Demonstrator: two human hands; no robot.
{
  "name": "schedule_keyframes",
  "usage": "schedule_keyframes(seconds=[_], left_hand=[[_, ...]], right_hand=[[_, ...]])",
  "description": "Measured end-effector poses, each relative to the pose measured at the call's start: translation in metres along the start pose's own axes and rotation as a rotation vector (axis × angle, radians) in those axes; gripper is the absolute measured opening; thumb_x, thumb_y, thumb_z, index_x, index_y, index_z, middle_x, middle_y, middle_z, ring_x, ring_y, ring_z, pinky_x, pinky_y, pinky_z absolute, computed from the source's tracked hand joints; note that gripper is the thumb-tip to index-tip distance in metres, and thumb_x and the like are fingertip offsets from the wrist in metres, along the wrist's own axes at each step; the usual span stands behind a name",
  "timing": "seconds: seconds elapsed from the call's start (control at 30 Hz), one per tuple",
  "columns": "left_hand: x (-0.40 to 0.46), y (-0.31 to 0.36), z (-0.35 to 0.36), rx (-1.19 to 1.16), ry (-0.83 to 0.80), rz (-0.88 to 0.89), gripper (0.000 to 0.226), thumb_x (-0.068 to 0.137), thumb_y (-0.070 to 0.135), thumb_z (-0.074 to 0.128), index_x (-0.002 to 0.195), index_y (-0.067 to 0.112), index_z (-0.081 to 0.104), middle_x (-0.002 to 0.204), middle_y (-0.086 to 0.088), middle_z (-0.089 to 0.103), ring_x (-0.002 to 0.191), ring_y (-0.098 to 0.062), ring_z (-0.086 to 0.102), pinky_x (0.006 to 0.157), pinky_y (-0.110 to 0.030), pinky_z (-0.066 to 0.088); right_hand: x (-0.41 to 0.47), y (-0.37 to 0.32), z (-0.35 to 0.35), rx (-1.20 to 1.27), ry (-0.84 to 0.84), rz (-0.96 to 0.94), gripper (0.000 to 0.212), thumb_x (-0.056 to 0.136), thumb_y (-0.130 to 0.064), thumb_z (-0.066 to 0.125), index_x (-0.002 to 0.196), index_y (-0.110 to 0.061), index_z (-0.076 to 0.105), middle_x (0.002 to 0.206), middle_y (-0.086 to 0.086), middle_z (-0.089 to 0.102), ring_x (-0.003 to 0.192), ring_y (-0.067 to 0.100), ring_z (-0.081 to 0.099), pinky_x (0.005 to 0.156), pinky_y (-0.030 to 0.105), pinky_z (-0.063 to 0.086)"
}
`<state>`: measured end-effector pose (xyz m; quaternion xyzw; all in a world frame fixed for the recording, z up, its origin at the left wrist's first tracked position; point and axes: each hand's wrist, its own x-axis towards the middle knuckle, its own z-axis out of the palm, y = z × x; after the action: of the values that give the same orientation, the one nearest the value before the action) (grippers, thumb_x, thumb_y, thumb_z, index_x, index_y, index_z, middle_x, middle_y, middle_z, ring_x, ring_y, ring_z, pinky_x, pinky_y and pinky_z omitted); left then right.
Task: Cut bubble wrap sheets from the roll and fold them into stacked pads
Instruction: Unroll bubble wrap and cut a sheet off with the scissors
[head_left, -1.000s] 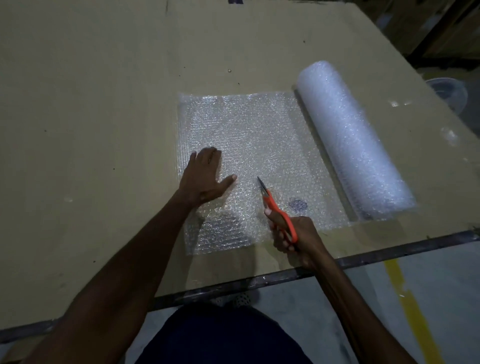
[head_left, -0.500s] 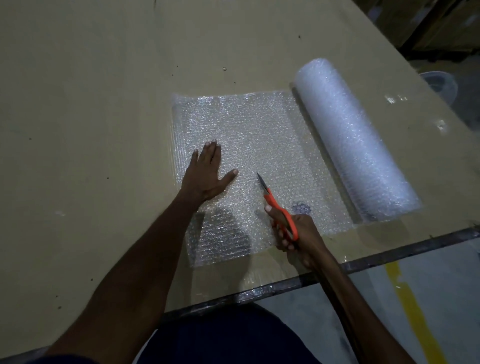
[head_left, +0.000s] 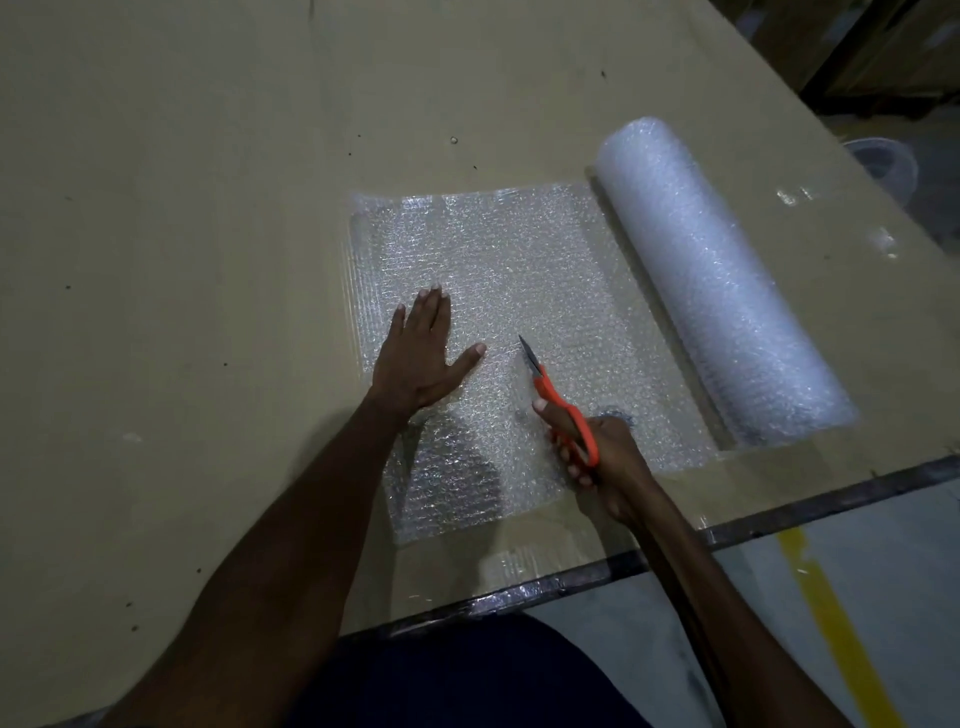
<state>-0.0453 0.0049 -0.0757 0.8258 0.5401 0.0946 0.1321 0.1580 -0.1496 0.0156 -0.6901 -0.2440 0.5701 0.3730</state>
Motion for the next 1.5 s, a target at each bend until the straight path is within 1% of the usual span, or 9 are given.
schedule_keyframes(seconds=[0.07, 0.17, 0.33, 0.53, 0.73, 0.9, 1.13, 1.33, 1.5], left_hand=[[-0.001, -0.001, 0.0, -0.003, 0.0, 0.002, 0.096, 0.095, 0.076, 0.018, 0.159, 0.005, 0.007, 0.167, -0.012, 0.001, 0.154, -0.024, 0.0, 0.124, -0.047, 0.001], [0.0, -0.001, 0.0, 0.0, 0.005, 0.004, 0.097, 0.094, 0.076, 0.016, 0.159, 0.005, 0.006, 0.167, -0.012, 0.001, 0.154, -0.024, 0.0, 0.124, -0.047, 0.001], [-0.001, -0.001, 0.001, -0.009, 0.002, 0.004, 0.098, 0.092, 0.078, 0.015, 0.159, 0.006, 0.005, 0.167, -0.011, 0.0, 0.154, -0.024, -0.001, 0.124, -0.047, 0.0], [0.0, -0.002, 0.0, 0.001, -0.006, 0.006, 0.099, 0.091, 0.078, 0.013, 0.159, 0.005, 0.005, 0.167, -0.011, 0.0, 0.154, -0.023, -0.001, 0.124, -0.047, 0.0], [0.0, -0.002, 0.0, 0.002, -0.013, 0.001, 0.098, 0.093, 0.076, 0.015, 0.159, 0.006, 0.003, 0.167, -0.011, -0.002, 0.154, -0.022, -0.004, 0.124, -0.046, -0.002], [0.0, -0.002, 0.001, -0.013, -0.002, 0.001, 0.095, 0.095, 0.075, 0.021, 0.159, 0.007, 0.005, 0.167, -0.01, -0.002, 0.154, -0.022, -0.004, 0.124, -0.044, -0.003], [-0.001, -0.002, 0.003, -0.003, 0.004, -0.007, 0.096, 0.094, 0.075, 0.021, 0.159, 0.007, 0.006, 0.168, -0.009, 0.0, 0.154, -0.021, -0.002, 0.124, -0.045, -0.002], [-0.003, -0.001, -0.001, -0.013, -0.008, -0.01, 0.096, 0.094, 0.076, 0.019, 0.159, 0.007, 0.005, 0.168, -0.009, -0.002, 0.154, -0.021, -0.004, 0.124, -0.046, -0.002], [-0.005, 0.0, -0.002, -0.012, -0.007, -0.015, 0.097, 0.093, 0.075, 0.018, 0.159, 0.006, 0.006, 0.168, -0.009, -0.002, 0.154, -0.02, -0.005, 0.124, -0.046, -0.001]], right_hand=[[0.0, 0.002, 0.001, -0.003, 0.023, 0.001, 0.041, 0.077, -0.037, 0.087, 0.062, -0.008, 0.061, 0.047, 0.005, 0.049, 0.035, 0.012, 0.038, 0.035, 0.018, 0.026], [-0.004, 0.004, 0.0, 0.013, 0.024, 0.006, 0.039, 0.078, -0.033, 0.086, 0.073, -0.002, 0.063, 0.047, 0.005, 0.049, 0.033, 0.011, 0.037, 0.033, 0.017, 0.024], [-0.002, -0.006, 0.004, -0.037, 0.031, 0.005, 0.041, 0.079, -0.043, 0.085, 0.068, -0.009, 0.065, 0.051, 0.004, 0.051, 0.037, 0.012, 0.039, 0.036, 0.016, 0.027], [0.006, -0.006, 0.006, -0.03, 0.026, -0.006, 0.042, 0.078, -0.037, 0.086, 0.074, -0.002, 0.063, 0.047, 0.004, 0.048, 0.034, 0.012, 0.037, 0.035, 0.017, 0.025], [0.015, -0.015, 0.01, -0.053, 0.03, -0.028, 0.045, 0.076, -0.045, 0.086, 0.08, -0.003, 0.069, 0.053, 0.007, 0.052, 0.039, 0.014, 0.04, 0.038, 0.019, 0.028], [0.019, -0.015, 0.011, -0.052, 0.015, -0.031, 0.042, 0.08, -0.033, 0.086, 0.058, -0.009, 0.06, 0.048, 0.006, 0.048, 0.037, 0.014, 0.037, 0.037, 0.019, 0.024], [0.02, -0.023, 0.014, -0.059, 0.029, -0.023, 0.04, 0.079, -0.041, 0.085, 0.073, -0.006, 0.067, 0.052, 0.005, 0.052, 0.039, 0.014, 0.04, 0.037, 0.019, 0.027], [0.026, -0.021, 0.016, -0.063, 0.005, -0.027, 0.041, 0.079, -0.037, 0.086, 0.067, -0.005, 0.064, 0.049, 0.006, 0.05, 0.037, 0.014, 0.038, 0.035, 0.018, 0.027], [0.028, -0.027, 0.017, -0.072, 0.009, -0.031, 0.043, 0.079, -0.041, 0.085, 0.069, -0.005, 0.065, 0.051, 0.006, 0.051, 0.039, 0.014, 0.04, 0.037, 0.02, 0.029]])
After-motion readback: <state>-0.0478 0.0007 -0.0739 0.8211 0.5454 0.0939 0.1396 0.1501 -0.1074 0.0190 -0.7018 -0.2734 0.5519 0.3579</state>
